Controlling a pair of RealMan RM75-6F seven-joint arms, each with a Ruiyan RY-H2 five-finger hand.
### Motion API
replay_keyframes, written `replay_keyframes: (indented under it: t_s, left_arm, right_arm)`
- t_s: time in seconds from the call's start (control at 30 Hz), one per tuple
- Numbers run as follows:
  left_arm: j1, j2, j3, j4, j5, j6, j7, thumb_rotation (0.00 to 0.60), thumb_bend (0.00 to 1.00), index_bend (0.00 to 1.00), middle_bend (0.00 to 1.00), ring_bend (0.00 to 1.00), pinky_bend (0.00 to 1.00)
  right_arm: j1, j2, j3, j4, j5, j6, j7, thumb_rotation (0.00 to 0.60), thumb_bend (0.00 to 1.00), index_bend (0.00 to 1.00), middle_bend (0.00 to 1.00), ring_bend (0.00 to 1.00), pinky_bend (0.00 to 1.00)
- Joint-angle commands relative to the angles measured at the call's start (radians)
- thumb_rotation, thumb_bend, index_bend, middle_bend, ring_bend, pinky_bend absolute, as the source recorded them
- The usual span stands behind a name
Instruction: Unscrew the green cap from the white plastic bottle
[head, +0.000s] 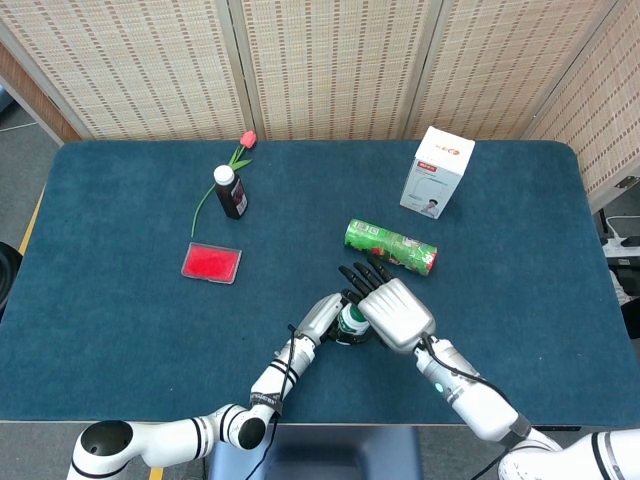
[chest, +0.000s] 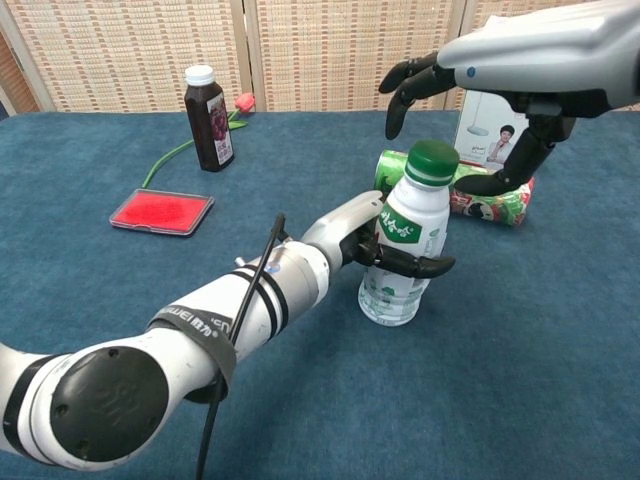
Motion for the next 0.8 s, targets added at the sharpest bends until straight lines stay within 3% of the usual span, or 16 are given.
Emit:
replay_keyframes:
  t_s: [0.03, 0.23, 0.8]
  left_arm:
    - [0.0, 0.0, 0.0, -0.001, 0.0, -0.002, 0.0, 0.6, 0.79, 0.75, 0.87, 0.52, 0.42]
    - [0.001, 0.005, 0.002, -0.008, 0.004, -0.002, 0.002, 0.6, 0.79, 0.75, 0.87, 0.52, 0.42]
    - [0.002, 0.005, 0.006, -0.007, 0.002, -0.011, 0.004, 0.6, 0.79, 0.75, 0.87, 0.52, 0.42]
  right_arm:
    - [0.008, -0.002, 0.004, -0.005, 0.02, 0.008, -0.011, 0.6, 0.27, 0.24, 0.0, 0.0, 0.0]
    - [0.02, 0.009, 0.008, -0.017, 0.05, 0.012, -0.016, 0.6, 0.27, 0.25, 0.0, 0.0, 0.0]
    - [0.033, 0.004, 0.005, -0.016, 0.062, 0.018, -0.001, 0.6, 0.27, 0.39, 0.0, 0.0, 0.0]
